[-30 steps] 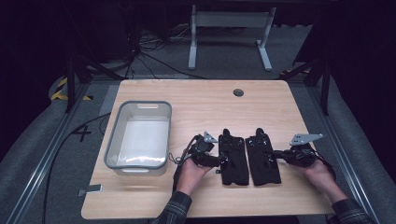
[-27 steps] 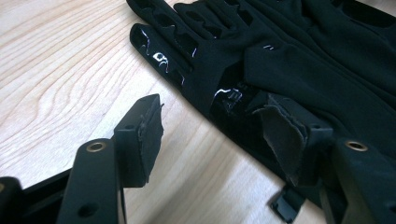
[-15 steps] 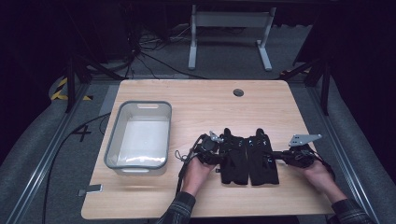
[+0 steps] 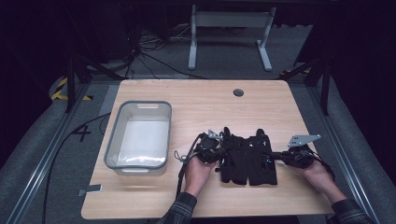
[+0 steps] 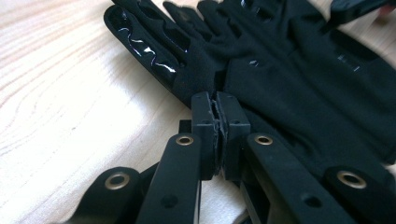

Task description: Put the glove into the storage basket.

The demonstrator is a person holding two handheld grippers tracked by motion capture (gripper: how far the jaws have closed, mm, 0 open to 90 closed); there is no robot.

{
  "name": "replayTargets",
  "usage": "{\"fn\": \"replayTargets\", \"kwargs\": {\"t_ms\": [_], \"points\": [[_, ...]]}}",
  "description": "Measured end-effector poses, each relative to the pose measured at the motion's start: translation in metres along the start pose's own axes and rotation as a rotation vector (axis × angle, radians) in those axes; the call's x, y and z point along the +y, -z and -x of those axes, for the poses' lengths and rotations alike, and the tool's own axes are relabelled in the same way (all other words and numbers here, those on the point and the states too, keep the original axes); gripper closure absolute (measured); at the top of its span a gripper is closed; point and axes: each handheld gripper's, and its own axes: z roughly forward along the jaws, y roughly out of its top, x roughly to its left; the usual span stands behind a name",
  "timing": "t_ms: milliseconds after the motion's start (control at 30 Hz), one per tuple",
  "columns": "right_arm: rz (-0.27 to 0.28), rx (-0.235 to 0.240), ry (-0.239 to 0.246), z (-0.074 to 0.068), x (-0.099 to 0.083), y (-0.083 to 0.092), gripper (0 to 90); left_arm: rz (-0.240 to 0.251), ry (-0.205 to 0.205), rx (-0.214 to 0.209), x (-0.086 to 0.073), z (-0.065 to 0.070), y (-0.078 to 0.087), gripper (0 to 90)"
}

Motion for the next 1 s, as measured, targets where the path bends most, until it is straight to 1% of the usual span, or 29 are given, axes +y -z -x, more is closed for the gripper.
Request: {"fn": "replayTargets", "kwargs": {"t_ms": [133, 233, 433, 500, 533, 700, 767, 933, 1000], "points": [[-0.004, 0.005, 0.003, -0.002, 0.001, -0.001, 89.9, 0.026, 0.015, -0.042, 0.004, 0.0, 0.008, 87.4], [-0.004, 0.011, 0.011, -0.003, 0.003, -0.003, 89.9, 0.034, 0.018, -0.057, 0.006, 0.0, 0.012, 87.3], [-0.008, 0.025, 0.021, -0.007, 0.009, -0.009, 89.9, 0.061, 0.042, -0.087, 0.007, -0.001, 0.018, 87.3], [-0.01, 0.027, 0.023, -0.008, 0.01, -0.009, 89.9, 0.063, 0.043, -0.093, 0.008, -0.001, 0.019, 87.3], [-0.01, 0.033, 0.029, -0.009, 0.011, -0.011, 89.9, 0.063, 0.035, -0.091, 0.01, 0.001, 0.021, 87.3], [-0.01, 0.047, 0.03, -0.01, 0.014, -0.014, 89.9, 0.069, 0.035, -0.096, 0.013, 0.003, 0.024, 87.3], [-0.013, 0.051, 0.043, -0.013, 0.018, -0.018, 89.9, 0.077, 0.034, -0.105, 0.015, 0.004, 0.023, 87.4], [-0.012, 0.064, 0.056, -0.017, 0.023, -0.023, 89.9, 0.086, 0.029, -0.116, 0.02, 0.009, 0.021, 87.4], [-0.01, 0.069, 0.056, -0.017, 0.024, -0.024, 89.9, 0.088, 0.021, -0.123, 0.023, 0.011, 0.019, 87.4]]}}
